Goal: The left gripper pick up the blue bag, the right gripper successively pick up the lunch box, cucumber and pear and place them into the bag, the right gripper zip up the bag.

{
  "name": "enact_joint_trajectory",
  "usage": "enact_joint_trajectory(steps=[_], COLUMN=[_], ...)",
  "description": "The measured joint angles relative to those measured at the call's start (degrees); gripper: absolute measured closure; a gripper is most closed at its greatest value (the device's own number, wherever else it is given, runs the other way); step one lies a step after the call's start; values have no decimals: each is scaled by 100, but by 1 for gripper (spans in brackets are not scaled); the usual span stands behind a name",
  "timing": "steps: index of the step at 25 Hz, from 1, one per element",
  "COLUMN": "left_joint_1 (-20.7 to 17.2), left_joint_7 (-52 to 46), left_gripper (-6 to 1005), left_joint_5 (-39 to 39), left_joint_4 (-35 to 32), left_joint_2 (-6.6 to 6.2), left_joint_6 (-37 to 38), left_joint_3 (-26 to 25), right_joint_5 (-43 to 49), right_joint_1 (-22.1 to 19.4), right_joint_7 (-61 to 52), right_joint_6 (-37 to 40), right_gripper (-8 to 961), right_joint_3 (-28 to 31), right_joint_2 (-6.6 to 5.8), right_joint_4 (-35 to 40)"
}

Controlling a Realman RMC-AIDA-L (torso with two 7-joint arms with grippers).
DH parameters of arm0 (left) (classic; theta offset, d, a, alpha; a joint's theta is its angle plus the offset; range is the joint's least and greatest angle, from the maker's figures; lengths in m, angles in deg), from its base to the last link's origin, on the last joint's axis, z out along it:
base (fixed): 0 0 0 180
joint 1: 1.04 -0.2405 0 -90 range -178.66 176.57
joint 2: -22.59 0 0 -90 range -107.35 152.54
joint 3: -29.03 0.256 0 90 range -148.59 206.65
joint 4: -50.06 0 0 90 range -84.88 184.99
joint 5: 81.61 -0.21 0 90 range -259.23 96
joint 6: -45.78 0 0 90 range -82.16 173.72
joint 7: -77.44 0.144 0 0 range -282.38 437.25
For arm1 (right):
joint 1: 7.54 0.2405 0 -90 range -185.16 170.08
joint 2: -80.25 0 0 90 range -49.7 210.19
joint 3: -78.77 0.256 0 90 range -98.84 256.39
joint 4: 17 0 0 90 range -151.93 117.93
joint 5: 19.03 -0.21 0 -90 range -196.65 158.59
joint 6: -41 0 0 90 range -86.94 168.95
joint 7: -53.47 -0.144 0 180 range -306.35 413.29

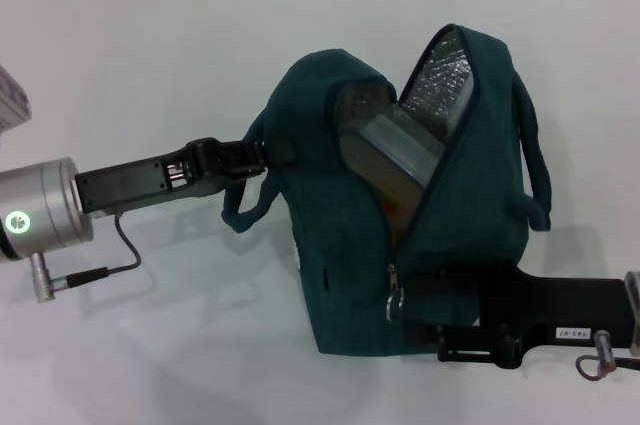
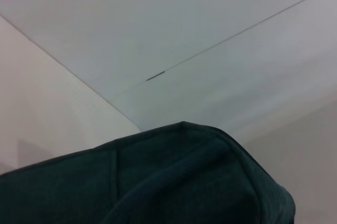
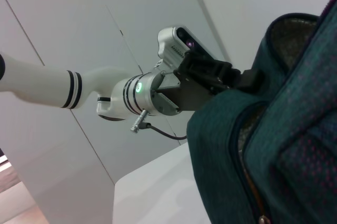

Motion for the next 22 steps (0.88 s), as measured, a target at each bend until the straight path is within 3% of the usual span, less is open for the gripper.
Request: enact_joint_trajectory(steps=[8,15,22], left_joint_1=[15,41,41], left_joint_7=[25,34,58], left_gripper=[931,931,931], left_joint_5=[26,40,39], left_joint_4=[-1,-24,-40], left_joint_2=[-33,-45,-52], left_joint_6=[0,0,0], left_joint_3=[-29,-29,-29], right_joint_5=[72,310,210], right_joint_1=[-93,83,164], right_joint_7=[-48,-30,-69], right_joint_6=[-24,-382,-354], right_gripper=[322,323,323], right_joint_3=[12,-39,-219], right_joint_2=[8,203,224], right_joint_4=[-57,-42,-18])
